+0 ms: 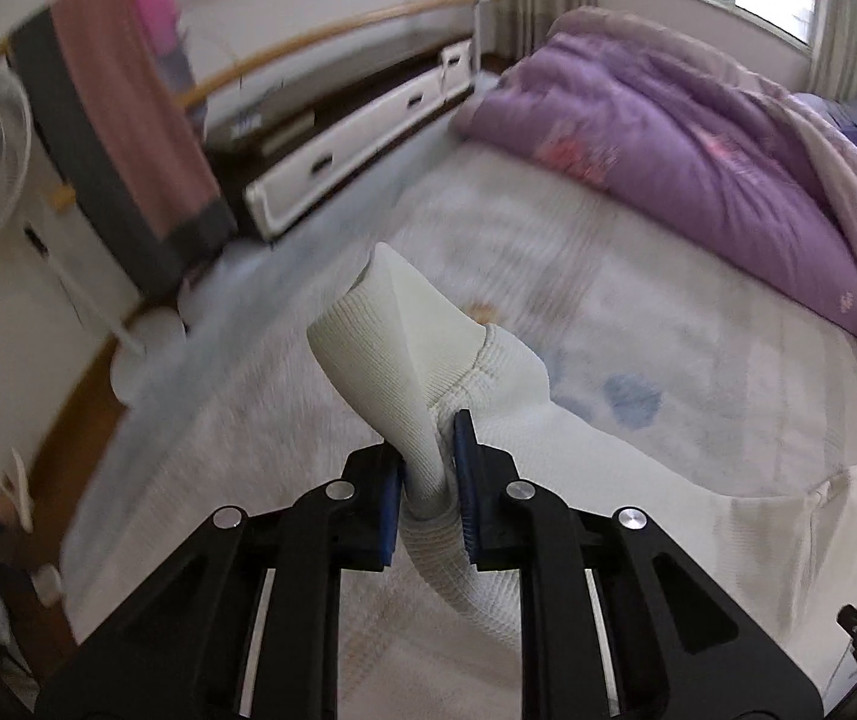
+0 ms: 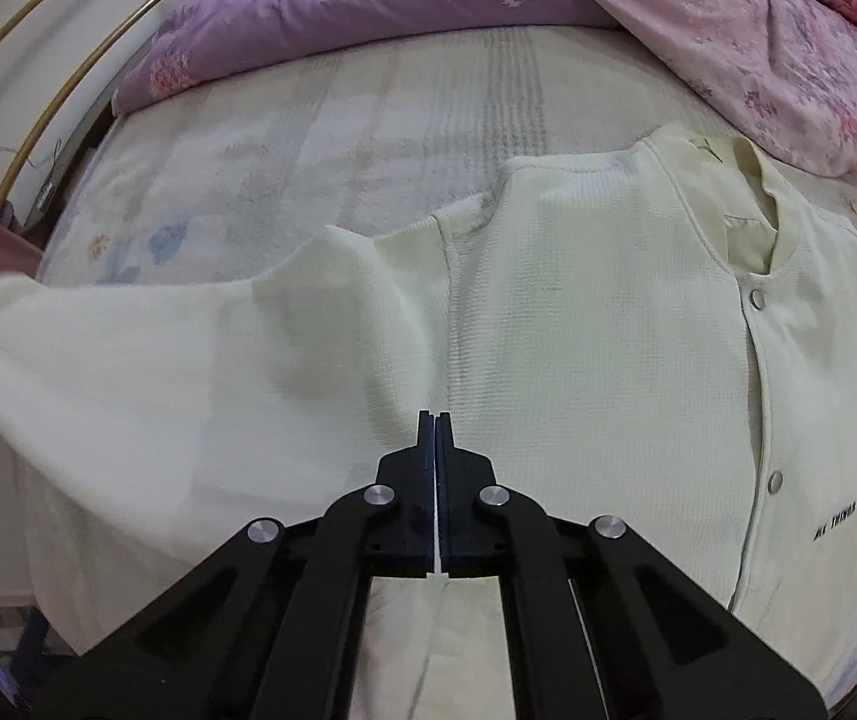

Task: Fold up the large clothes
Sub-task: 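Lift the sleeve with the left tool and fold it across the jacket body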

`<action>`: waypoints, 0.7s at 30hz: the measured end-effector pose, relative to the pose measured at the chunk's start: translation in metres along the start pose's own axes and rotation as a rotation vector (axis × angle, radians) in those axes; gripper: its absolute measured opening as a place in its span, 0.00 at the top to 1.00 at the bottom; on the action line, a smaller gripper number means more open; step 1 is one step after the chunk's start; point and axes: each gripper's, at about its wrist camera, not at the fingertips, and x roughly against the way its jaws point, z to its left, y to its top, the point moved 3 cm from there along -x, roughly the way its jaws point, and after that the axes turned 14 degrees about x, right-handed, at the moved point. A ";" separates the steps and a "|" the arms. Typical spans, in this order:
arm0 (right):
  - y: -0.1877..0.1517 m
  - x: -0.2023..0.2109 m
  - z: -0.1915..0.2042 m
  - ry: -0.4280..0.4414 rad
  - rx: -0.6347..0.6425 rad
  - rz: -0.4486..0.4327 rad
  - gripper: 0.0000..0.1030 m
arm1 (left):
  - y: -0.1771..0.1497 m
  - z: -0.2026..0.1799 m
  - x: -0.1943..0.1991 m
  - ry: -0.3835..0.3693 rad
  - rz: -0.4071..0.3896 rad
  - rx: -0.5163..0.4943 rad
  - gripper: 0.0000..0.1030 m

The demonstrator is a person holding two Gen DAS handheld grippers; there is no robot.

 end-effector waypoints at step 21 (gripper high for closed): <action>-0.059 -0.062 0.014 0.221 -0.060 0.035 0.99 | -0.060 -0.135 0.146 0.009 -0.104 -0.087 0.85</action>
